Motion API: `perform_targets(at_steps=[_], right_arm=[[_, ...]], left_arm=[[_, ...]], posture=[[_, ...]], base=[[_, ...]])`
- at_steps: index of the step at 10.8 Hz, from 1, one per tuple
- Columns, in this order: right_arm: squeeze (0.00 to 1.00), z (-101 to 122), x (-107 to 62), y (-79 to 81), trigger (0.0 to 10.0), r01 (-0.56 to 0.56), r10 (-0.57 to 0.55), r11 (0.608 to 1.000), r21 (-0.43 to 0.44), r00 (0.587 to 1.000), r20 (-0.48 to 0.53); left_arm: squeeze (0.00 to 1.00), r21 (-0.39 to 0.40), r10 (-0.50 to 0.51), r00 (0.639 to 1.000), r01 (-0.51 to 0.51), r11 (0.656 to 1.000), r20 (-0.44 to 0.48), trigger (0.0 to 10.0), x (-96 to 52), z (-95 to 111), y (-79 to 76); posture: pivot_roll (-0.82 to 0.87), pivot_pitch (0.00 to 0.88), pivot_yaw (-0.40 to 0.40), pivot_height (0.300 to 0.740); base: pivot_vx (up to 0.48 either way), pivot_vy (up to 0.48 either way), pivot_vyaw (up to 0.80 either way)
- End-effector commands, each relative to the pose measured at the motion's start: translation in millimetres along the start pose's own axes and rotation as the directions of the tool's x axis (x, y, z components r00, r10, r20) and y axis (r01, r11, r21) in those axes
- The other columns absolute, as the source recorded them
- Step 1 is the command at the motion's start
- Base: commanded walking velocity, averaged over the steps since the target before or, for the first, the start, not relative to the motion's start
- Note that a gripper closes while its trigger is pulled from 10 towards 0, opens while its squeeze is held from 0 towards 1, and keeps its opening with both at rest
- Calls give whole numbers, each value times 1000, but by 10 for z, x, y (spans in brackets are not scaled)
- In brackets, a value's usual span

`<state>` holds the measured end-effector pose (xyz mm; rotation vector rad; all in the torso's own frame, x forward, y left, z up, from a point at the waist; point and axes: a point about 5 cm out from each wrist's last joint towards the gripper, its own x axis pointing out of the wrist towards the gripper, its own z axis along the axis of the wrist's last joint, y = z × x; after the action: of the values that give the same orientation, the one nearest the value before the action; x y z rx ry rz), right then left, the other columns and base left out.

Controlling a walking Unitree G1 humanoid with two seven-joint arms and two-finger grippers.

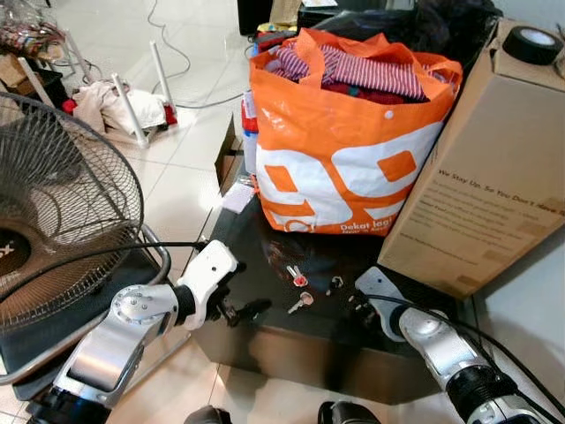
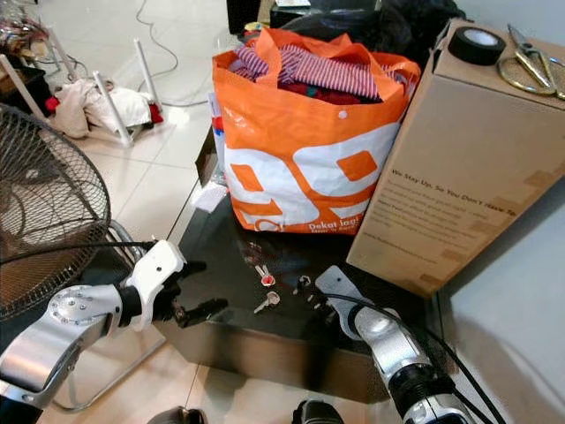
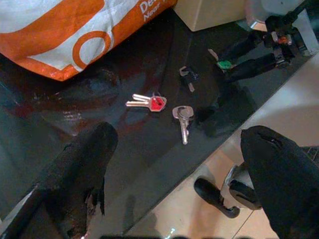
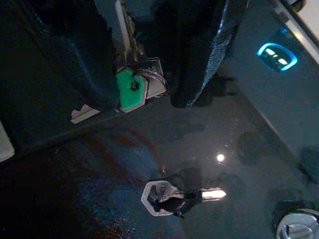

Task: Hang keys on a hook

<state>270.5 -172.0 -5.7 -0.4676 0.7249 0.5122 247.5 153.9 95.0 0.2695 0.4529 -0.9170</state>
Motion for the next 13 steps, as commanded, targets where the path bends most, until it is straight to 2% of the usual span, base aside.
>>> perform_targets(at_steps=[1,2,3,4,6,8,11,12,13], right_arm=[[0,-69,-28,-53,6667,-13,14,1000,26,1000,-27],[0,-75,-44,-66,6902,-54,54,998,41,998,-14],[0,-74,-67,-95,10000,-55,54,996,74,998,10],[0,-65,-94,-139,10000,-53,49,992,110,998,33],[0,-58,-148,-187,10000,-85,77,989,122,995,63],[0,-80,-196,-259,10000,-86,84,994,68,996,38],[0,-97,-188,-209,10000,-131,131,990,47,991,17],[0,-108,-169,-163,9804,-142,142,989,47,990,10],[0,-121,-159,-129,9176,-154,154,987,45,988,4]], left_arm=[[0,7,-8,1000,8,1000,-9,10000,-5,-15,-12],[0,8,-10,1000,11,1000,-9,10000,0,-12,-9],[0,10,-13,1000,13,1000,-7,10000,9,1,-3],[0,10,-14,1000,14,1000,-4,10000,14,11,2],[0,10,-18,1000,18,1000,-3,10000,23,17,3],[0,8,-24,1000,24,1000,-3,10000,24,19,4],[0,-4,-42,999,42,999,-11,10000,9,11,-14],[0,-11,-55,998,55,998,-16,10000,2,7,-19],[0,-12,-61,998,60,998,-18,10000,-4,8,-19]], posture=[[-154,93,9,740],[-157,94,11,740],[-157,94,13,740],[-160,95,14,740],[-161,96,14,740],[-164,98,12,740],[-161,98,11,740],[-158,98,13,740],[-158,99,14,740]], base=[[0,0,0],[0,0,0],[0,0,0],[0,0,0],[0,0,0],[0,0,0],[0,0,0],[0,0,0],[0,0,0]])
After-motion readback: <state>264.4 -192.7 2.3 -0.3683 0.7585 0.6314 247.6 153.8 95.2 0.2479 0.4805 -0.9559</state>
